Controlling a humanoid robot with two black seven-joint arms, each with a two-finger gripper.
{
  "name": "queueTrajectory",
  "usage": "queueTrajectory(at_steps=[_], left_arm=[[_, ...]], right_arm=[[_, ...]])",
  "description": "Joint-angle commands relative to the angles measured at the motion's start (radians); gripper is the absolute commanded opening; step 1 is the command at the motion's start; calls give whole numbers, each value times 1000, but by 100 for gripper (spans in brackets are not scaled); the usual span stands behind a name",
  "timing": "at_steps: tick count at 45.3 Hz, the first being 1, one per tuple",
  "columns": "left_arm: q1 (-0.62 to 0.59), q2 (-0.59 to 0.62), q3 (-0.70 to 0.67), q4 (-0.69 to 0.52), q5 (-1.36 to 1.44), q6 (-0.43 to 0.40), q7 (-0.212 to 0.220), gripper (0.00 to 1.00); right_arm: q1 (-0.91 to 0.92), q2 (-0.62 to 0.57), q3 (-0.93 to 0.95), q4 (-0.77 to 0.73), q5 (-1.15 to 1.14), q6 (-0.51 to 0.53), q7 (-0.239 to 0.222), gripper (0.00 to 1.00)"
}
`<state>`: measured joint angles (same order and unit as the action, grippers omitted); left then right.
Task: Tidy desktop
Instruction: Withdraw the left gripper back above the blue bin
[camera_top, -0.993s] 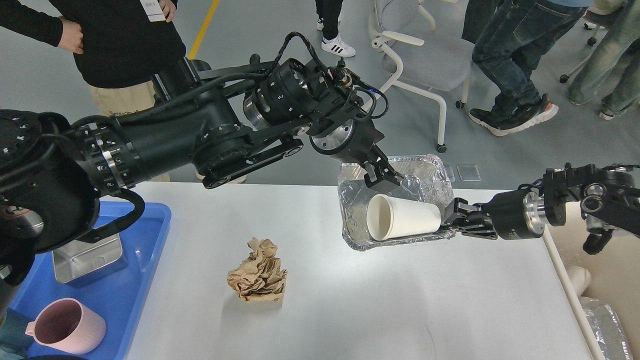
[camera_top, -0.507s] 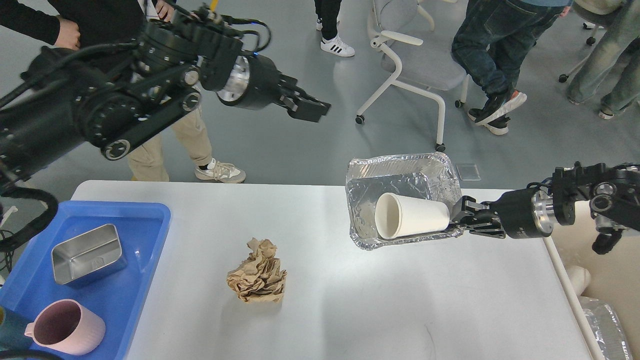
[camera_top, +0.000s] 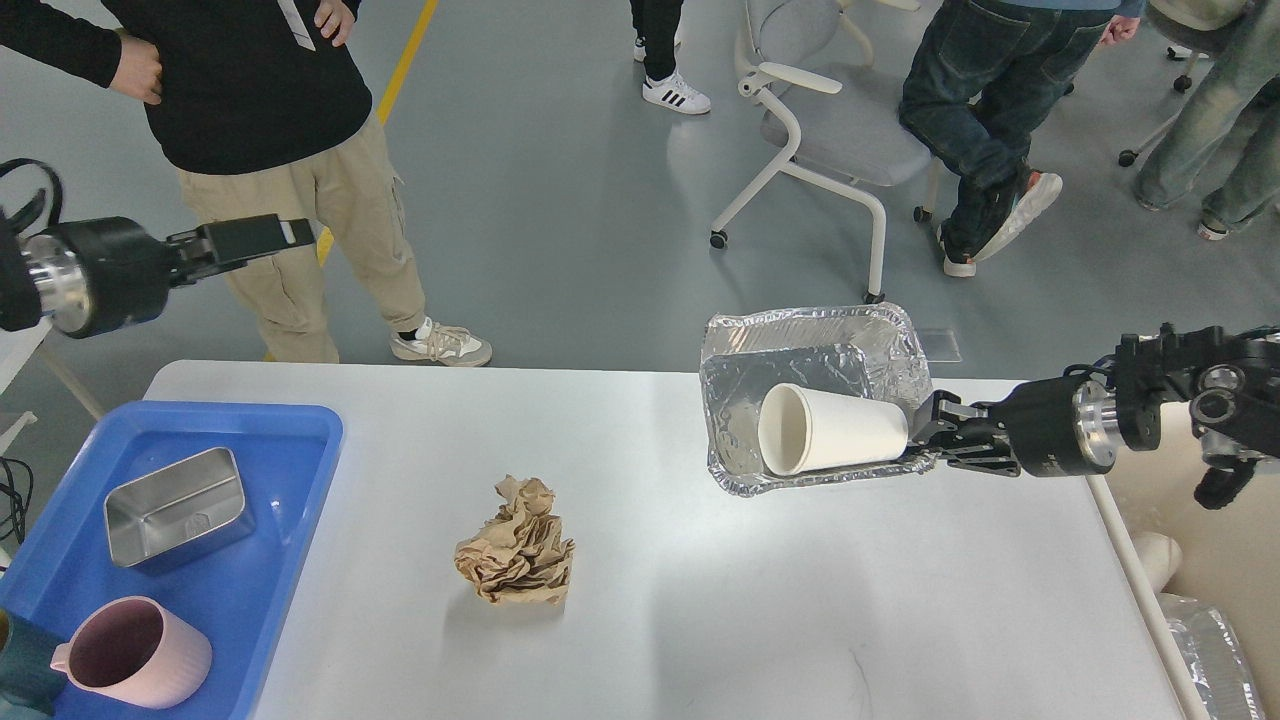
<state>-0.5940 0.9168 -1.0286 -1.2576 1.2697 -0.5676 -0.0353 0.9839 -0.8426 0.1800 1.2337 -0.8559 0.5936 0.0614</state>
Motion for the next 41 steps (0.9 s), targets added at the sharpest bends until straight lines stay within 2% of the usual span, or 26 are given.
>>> queueTrajectory(at_steps=[1, 7, 11, 13, 18, 20, 32, 41], left_arm=[[192, 27, -160, -5, -157, 3, 0, 96], [380, 36, -317, -60, -292, 31, 3, 96], [508, 59, -375, -114, -323, 57, 9, 96], [552, 77, -390, -137, -326, 74, 29, 96], [643, 152, -398, -170, -329, 98, 116, 96], [674, 197, -400, -172, -335, 95, 127, 96], [721, 359, -404, -172, -475, 77, 118, 97], [721, 358, -403, -175, -504, 77, 118, 97]], right_arm=[[-4, 0, -1, 0, 0, 0, 0, 0], [-10, 0, -2, -2, 0, 0, 0, 0], [-13, 2, -4, -2, 0, 0, 0, 0], [-13, 2, -4, -3, 0, 0, 0, 0], [-13, 5, -4, -3, 0, 0, 0, 0], [-13, 5, -4, -5, 0, 0, 0, 0], [-17, 4, -4, -5, 0, 0, 0, 0], [-17, -6, -4, -3, 0, 0, 0, 0]])
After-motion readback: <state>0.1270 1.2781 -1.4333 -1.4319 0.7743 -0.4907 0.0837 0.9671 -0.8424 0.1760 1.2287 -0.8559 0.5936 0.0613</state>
